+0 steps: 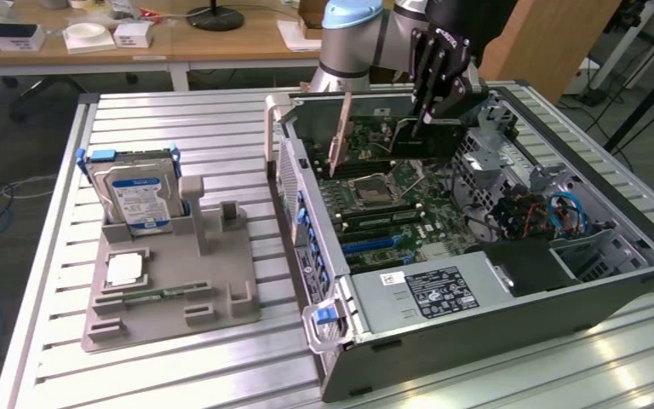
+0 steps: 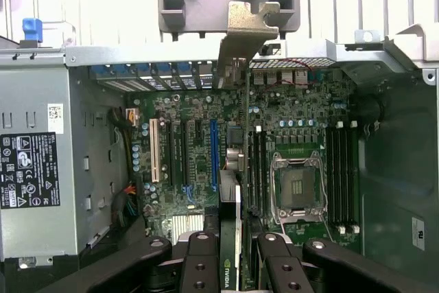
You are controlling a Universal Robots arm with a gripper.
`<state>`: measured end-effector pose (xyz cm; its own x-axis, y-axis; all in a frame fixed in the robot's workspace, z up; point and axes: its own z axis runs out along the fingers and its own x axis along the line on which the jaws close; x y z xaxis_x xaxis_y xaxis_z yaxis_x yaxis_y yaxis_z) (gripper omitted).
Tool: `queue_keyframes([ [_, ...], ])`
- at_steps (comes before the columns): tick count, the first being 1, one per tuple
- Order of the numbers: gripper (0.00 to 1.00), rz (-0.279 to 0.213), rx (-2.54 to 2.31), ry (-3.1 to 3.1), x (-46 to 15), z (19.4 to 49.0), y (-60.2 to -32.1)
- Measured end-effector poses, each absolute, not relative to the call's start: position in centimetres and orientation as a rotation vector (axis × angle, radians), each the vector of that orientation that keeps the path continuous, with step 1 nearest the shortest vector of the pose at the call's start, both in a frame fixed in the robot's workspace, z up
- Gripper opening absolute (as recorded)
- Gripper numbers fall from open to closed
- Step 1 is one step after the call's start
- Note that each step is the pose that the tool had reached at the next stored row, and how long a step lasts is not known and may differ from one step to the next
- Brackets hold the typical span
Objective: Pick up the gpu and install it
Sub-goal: 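Insert the gpu into the slot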
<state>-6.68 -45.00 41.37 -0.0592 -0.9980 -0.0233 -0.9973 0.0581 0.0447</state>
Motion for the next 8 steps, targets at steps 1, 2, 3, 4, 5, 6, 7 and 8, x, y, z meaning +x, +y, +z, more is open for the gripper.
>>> queue_keyframes([
  [1, 0.26, -0.076, 2.145, -2.275, -6.68, 41.37, -45.0],
  [2, 0.26, -0.076, 2.145, -2.275, -6.68, 41.37, -45.0],
  [3, 0.26, -0.076, 2.145, -2.275, -6.68, 41.36, -44.99],
  [4, 0.26, -0.076, 2.145, -2.275, -6.68, 41.34, -44.99],
  [5, 0.26, -0.076, 2.145, -2.275, -6.68, 41.31, -44.99],
  [6, 0.26, -0.076, 2.145, -2.275, -6.68, 41.28, -44.99],
  [7, 0.26, -0.076, 2.146, -2.275, -6.68, 41.24, -44.99],
  [8, 0.26, -0.076, 2.146, -2.275, -6.68, 41.21, -44.99],
])
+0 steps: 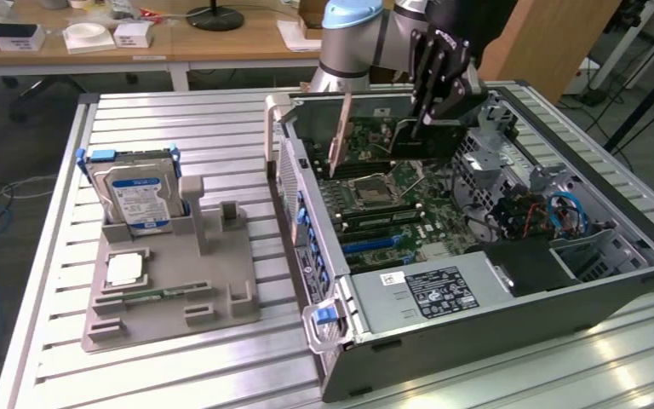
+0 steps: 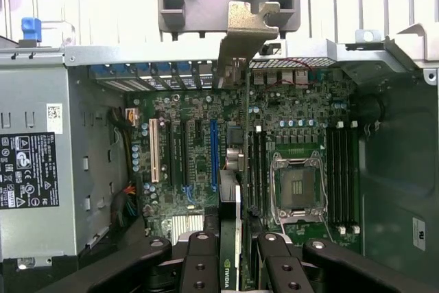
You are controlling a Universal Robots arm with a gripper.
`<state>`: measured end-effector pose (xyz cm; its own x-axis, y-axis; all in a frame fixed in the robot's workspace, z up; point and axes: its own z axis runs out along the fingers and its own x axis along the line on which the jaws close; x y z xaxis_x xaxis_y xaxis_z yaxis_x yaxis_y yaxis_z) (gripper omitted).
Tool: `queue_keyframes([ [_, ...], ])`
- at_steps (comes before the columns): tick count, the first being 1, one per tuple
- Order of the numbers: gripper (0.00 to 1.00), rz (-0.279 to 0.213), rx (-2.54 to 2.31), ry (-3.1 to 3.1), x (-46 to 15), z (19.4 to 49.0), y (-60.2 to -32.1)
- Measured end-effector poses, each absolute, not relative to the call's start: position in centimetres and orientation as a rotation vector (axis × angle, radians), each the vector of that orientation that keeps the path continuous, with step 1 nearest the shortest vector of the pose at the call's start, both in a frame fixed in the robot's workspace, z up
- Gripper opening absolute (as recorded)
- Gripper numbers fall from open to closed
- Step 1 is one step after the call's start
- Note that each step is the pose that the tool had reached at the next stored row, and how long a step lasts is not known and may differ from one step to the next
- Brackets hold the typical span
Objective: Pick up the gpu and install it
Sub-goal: 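Insert the gpu into the slot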
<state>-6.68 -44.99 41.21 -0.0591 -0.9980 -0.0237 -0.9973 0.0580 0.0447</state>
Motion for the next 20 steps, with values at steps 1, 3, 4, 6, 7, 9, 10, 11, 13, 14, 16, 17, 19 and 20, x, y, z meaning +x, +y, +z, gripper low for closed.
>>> queue_keyframes([
  [1, 0.26, -0.076, 2.146, -2.275, -6.68, 41.17, -44.99],
  [3, 0.26, -0.076, 2.147, -2.274, -6.68, 41.09, -44.99],
  [4, 0.26, -0.076, 2.148, -2.273, -6.68, 41.05, -44.99],
  [6, 0.26, -0.076, 2.154, -2.267, -6.64, 40.96, -44.99],
  [7, 0.26, -0.076, 2.159, -2.262, -6.62, 40.91, -44.98],
  [9, 0.26, -0.076, 2.172, -2.249, -6.59, 40.81, -44.98],
  [10, 0.26, -0.076, 2.178, -2.243, -6.58, 40.75, -44.98],
  [11, 0.26, -0.076, 2.183, -2.238, -6.57, 40.71, -44.97],
  [13, 0.26, -0.076, 2.193, -2.228, -6.54, 40.61, -44.96],
  [14, 0.26, -0.076, 2.198, -2.223, -6.52, 40.55, -44.94],
  [16, 0.26, -0.076, 2.206, -2.215, -6.47, 40.46, -44.89],
  [17, 0.26, -0.076, 2.21, -2.211, -6.43, 40.42, -44.85],
  [19, 0.26, -0.076, 2.217, -2.203, -6.35, 40.32, -44.79],
  [20, 0.26, -0.076, 2.221, -2.199, -6.31, 40.28, -44.76],
])
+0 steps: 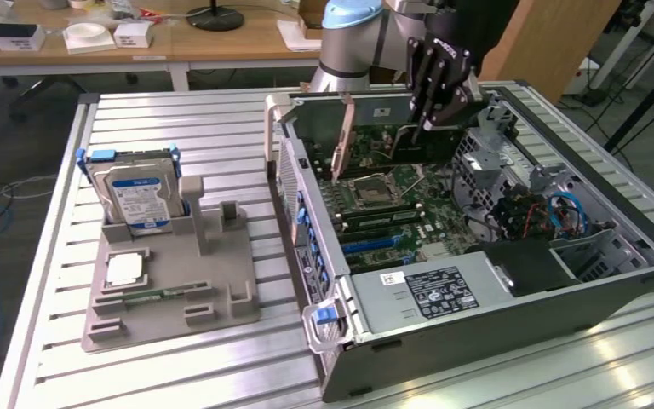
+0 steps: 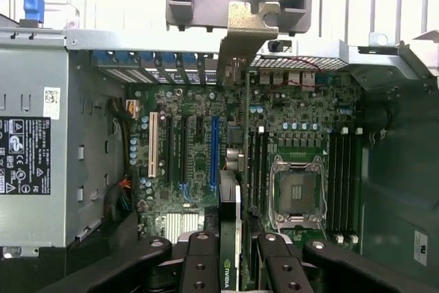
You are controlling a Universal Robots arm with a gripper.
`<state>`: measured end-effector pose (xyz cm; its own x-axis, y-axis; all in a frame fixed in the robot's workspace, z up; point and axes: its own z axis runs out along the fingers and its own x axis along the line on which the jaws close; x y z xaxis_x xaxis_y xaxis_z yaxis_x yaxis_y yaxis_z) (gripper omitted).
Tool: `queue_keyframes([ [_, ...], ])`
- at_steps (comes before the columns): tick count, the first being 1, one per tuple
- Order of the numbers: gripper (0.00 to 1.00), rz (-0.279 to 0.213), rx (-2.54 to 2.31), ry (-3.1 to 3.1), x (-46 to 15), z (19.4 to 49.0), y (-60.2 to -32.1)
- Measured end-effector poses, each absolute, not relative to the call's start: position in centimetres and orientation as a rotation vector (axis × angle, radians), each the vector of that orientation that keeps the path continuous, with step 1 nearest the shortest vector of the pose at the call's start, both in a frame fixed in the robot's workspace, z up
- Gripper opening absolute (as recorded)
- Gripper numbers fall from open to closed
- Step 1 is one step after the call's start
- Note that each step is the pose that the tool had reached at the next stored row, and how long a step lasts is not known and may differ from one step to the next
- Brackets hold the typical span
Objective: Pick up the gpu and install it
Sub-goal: 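Insert the gpu into the slot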
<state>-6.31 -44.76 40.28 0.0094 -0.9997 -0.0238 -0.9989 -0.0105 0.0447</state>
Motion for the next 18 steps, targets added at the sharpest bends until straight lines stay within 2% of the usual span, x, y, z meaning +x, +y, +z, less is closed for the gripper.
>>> queue_keyframes([
  [18, 0.26, -0.076, 2.255, -2.164, -5.6, 39.8, -43.7],
])
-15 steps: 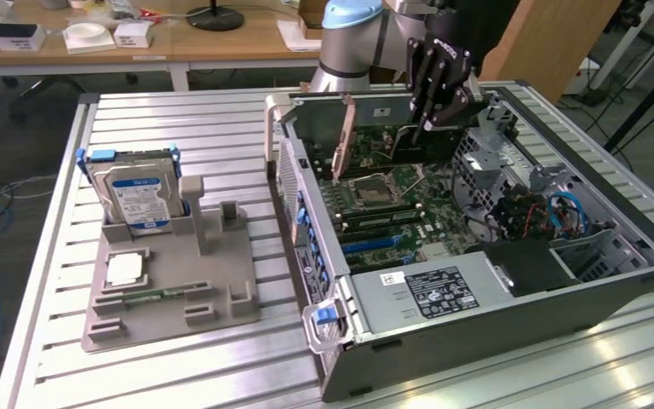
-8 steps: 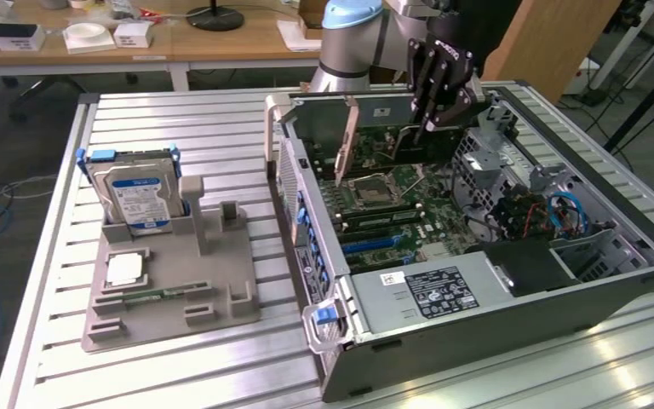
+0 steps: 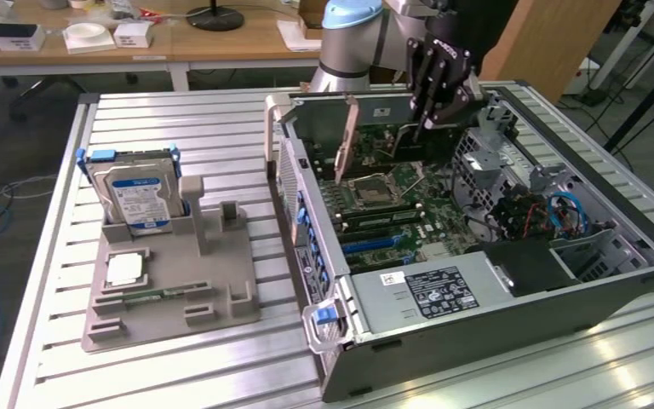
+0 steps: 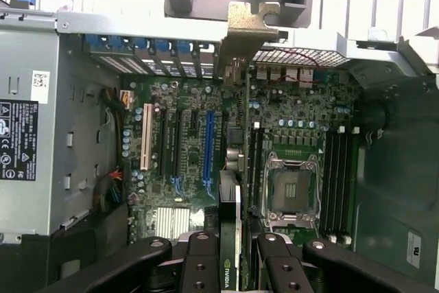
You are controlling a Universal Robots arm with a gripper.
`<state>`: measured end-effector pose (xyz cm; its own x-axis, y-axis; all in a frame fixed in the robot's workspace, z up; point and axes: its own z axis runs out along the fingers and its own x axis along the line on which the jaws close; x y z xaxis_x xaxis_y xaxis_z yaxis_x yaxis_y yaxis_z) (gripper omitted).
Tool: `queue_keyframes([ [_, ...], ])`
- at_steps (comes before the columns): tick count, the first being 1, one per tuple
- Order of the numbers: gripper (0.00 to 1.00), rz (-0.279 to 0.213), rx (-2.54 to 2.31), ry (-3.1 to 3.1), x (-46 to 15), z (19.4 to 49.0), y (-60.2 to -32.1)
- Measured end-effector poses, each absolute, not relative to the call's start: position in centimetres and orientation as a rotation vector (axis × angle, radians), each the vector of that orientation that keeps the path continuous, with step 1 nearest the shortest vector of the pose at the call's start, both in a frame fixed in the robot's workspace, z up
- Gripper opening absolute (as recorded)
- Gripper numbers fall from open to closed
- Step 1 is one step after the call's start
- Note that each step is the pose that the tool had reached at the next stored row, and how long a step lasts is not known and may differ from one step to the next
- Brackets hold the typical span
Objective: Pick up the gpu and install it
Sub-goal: 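Insert the gpu into the slot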
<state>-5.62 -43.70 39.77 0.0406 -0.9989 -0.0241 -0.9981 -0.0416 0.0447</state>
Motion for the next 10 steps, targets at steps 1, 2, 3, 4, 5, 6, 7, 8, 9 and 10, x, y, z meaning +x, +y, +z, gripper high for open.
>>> queue_keyframes([
  [1, 0.26, -0.076, 2.255, -2.164, -5.62, 39.75, -43.56],
  [2, 0.26, -0.076, 2.255, -2.164, -5.62, 39.72, -43.45],
  [3, 0.26, -0.076, 2.255, -2.164, -5.62, 39.7, -43.4],
  [4, 0.26, -0.076, 2.255, -2.164, -5.61, 39.67, -43.37],
  [5, 0.26, -0.076, 2.255, -2.164, -5.61, 39.64, -43.35],
  [6, 0.26, -0.076, 2.255, -2.164, -5.62, 39.61, -43.34],
  [7, 0.26, -0.076, 2.255, -2.164, -5.62, 39.59, -43.33],
  [8, 0.26, -0.076, 2.255, -2.164, -5.62, 39.56, -43.32],
  [9, 0.26, -0.076, 2.255, -2.164, -5.62, 39.53, -43.32],
  [10, 0.26, -0.076, 2.255, -2.164, -5.62, 39.5, -43.32],
])
